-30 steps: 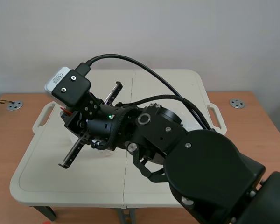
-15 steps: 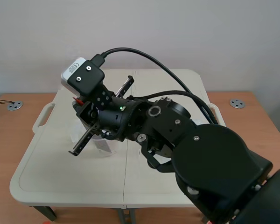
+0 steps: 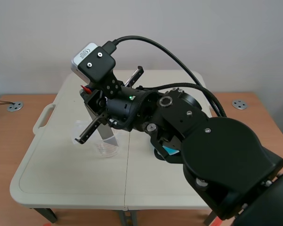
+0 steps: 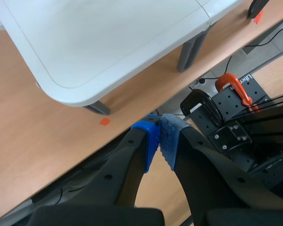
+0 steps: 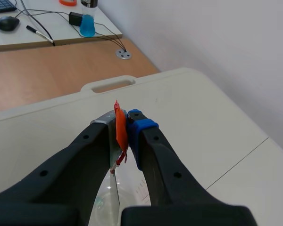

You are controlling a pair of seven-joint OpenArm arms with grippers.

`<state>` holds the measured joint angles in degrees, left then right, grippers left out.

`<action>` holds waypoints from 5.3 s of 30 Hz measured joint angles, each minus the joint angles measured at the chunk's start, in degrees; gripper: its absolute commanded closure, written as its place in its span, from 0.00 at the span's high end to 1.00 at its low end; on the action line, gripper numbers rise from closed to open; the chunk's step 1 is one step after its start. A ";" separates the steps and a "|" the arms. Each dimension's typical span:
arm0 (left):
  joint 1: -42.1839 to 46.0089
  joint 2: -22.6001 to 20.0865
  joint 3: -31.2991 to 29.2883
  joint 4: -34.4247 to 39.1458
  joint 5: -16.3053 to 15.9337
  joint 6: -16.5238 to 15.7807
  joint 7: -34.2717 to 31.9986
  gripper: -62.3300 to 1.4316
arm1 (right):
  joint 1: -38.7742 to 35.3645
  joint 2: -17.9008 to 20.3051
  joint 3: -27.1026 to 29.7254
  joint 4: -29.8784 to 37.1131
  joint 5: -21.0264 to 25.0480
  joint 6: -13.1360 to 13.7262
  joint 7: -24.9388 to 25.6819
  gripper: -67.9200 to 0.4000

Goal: Hold the metal plate by the orange handle, dip it into the blue solution, take it out and point at it, then put the plate back in the beaker on the left.
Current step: 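Lift the metal plate out of the left beaker, then move the plate over the blue solution, then point at the plate with the left hand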

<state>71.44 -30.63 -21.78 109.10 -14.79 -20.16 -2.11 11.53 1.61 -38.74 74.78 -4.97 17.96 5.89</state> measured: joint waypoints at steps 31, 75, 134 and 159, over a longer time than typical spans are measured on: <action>0.00 0.00 0.00 0.00 0.00 0.00 0.00 0.05 | 0.00 0.00 9.60 22.84 13.70 11.06 -22.25 0.02; -32.41 0.00 9.90 -0.31 1.73 -2.58 -0.11 0.05 | -2.08 9.51 38.71 34.36 38.91 22.45 -41.13 0.02; -91.17 17.70 52.19 -46.56 14.97 -7.76 2.73 0.05 | -3.32 9.51 38.62 31.02 38.86 22.62 -38.80 0.02; -91.32 19.06 52.19 -47.30 14.99 -7.32 0.96 0.05 | -3.32 9.49 38.62 31.02 38.88 22.62 -38.80 0.02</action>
<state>-19.88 -11.57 30.41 61.80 0.21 -27.49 -1.15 8.21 11.09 -0.12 105.80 33.91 40.58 -32.91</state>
